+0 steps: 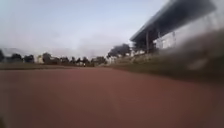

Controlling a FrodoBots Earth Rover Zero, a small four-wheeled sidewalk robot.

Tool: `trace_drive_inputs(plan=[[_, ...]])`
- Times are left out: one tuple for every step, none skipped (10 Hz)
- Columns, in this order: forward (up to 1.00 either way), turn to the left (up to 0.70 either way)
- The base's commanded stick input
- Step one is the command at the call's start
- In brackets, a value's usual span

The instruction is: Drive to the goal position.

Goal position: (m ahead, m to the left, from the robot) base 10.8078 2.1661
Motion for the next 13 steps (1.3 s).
trace_drive_inputs(plan=[[0.70, 0.00], [0.70, 0.00], [0.70, 0.00], [0.70, 0.00], [0.70, 0.00], [0.70, 0.00], [0.70, 0.00], [0.70, 0.00], [0.70, 0.00], [0.70, 0.00], [0.70, 0.00], [0.70, 0.00], [0.70, 0.00]])
